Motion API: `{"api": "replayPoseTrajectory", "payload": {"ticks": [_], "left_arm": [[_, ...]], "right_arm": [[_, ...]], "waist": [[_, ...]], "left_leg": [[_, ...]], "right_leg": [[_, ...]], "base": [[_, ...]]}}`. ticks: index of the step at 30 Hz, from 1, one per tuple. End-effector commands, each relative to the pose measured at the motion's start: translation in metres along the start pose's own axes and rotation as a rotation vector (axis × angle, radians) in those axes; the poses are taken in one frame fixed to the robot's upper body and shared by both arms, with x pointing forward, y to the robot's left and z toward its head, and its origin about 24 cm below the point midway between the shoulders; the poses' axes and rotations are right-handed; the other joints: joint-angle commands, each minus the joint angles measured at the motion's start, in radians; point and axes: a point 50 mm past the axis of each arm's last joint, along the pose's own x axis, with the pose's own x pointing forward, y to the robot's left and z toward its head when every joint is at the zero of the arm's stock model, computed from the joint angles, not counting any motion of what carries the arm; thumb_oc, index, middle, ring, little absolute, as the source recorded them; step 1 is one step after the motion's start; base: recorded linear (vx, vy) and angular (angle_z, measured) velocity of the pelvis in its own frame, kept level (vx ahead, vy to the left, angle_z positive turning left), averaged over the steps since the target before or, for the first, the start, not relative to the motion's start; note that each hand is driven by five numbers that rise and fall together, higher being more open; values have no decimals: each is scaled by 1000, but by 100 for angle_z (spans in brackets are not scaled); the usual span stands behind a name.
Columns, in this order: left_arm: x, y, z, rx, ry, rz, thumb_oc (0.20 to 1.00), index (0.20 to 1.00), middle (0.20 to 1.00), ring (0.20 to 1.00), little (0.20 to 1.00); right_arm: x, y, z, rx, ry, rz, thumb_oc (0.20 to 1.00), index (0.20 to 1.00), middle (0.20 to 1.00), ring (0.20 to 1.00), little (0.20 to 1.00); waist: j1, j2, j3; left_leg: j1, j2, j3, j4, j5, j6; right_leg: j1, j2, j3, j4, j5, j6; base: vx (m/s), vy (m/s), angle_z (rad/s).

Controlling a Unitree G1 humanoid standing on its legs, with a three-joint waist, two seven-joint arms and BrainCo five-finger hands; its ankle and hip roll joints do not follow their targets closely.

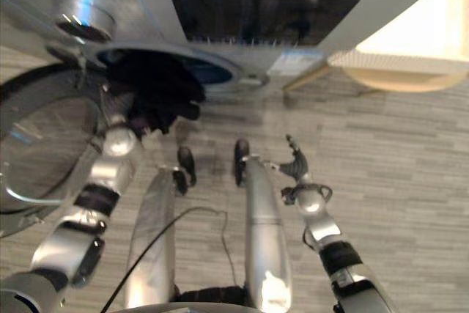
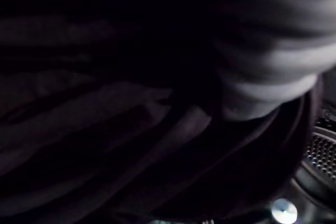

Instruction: Grab the laundry basket,head to the washer,open it,put in the laundry and shut it.

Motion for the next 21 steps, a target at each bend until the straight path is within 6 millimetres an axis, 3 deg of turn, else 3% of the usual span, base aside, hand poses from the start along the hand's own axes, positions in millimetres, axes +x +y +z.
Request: {"api": "replayPoseTrajectory", "payload": {"ticks": [1, 6, 11, 15, 16, 17, 18, 21], "left_arm": [[28, -2, 69, -104, -233, 66, 200, 200, 200, 200, 200], [56, 0, 161, -257, -406, 108, 200, 200, 200, 200, 200], [57, 7, 244, -316, -591, 98, 200, 200, 200, 200, 200], [53, 3, 263, -277, -650, 69, 200, 200, 200, 200, 200], [55, 3, 260, -205, -643, 58, 740, 740, 740, 740, 740], [60, 1, 248, -95, -606, 43, 1000, 1000, 1000, 1000, 1000], [60, 1, 248, -94, -605, 42, 1000, 1000, 1000, 1000, 1000], [68, -1, 223, 136, -538, 6, 1000, 1000, 1000, 1000, 1000]], "right_arm": [[-16, 6, -4, 58, -27, 10, 1000, 1000, 1000, 1000, 1000], [-7, 4, 17, 64, -117, 26, 1000, 1000, 1000, 1000, 1000], [-2, -7, 31, 34, -186, 53, 1000, 1000, 1000, 1000, 1000], [-4, -12, 31, 13, -191, 64, 1000, 1000, 1000, 1000, 1000], [-7, -15, 31, 5, -195, 70, 1000, 1000, 1000, 1000, 1000], [-8, -18, 29, 2, -191, 67, 1000, 1000, 1000, 1000, 1000], [-9, -18, 28, 3, -190, 67, 1000, 1000, 1000, 1000, 1000], [-10, -20, 25, -4, -182, 73, 1000, 1000, 1000, 1000, 1000]], "waist": [[-42, -6, -70], [-84, -10, -92], [-112, -7, -109], [-115, 1, -121], [-117, 6, -125], [-122, 12, -133], [-122, 12, -135], [-123, 19, -143]], "left_leg": [[-7, 19, -14, 9, -51, 21], [-157, 31, -35, 115, -79, 32], [-244, 54, -50, 175, -104, 43], [-293, 60, -58, 210, -112, 47], [-305, 60, -58, 216, -112, 46], [-317, 56, -57, 219, -110, 44], [-319, 55, -57, 219, -110, 44], [-330, 49, -56, 220, -106, 42]], "right_leg": [[32, -29, 31, -75, -45, 64], [-101, -19, 46, 1, -66, 67], [-184, 3, 59, 46, -69, 76], [-221, 7, 57, 63, -70, 79], [-234, 6, 56, 67, -70, 79], [-248, 6, 57, 74, -72, 76], [-250, 5, 57, 75, -73, 76], [-267, 3, 58, 86, -77, 69]], "base": [[-23, 5, -7], [15, -2, -8], [50, 29, -17], [53, 11, -10], [87, 2, -8], [66, -1, -5], [40, -6, -3], [19, -7, 3]]}}
